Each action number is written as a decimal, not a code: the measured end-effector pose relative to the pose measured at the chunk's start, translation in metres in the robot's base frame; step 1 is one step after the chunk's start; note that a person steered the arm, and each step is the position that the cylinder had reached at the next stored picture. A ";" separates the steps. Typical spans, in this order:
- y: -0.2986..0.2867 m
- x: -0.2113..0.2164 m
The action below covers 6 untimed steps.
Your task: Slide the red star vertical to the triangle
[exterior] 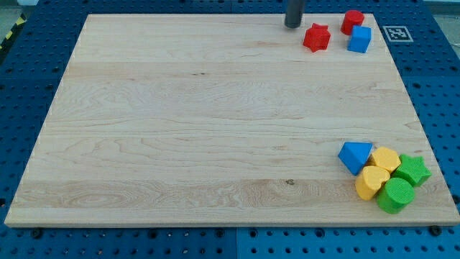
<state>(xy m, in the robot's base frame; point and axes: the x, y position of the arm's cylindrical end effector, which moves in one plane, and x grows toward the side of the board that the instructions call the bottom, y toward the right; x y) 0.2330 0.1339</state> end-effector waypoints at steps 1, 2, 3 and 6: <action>0.026 0.020; 0.051 0.036; 0.080 0.052; 0.082 0.070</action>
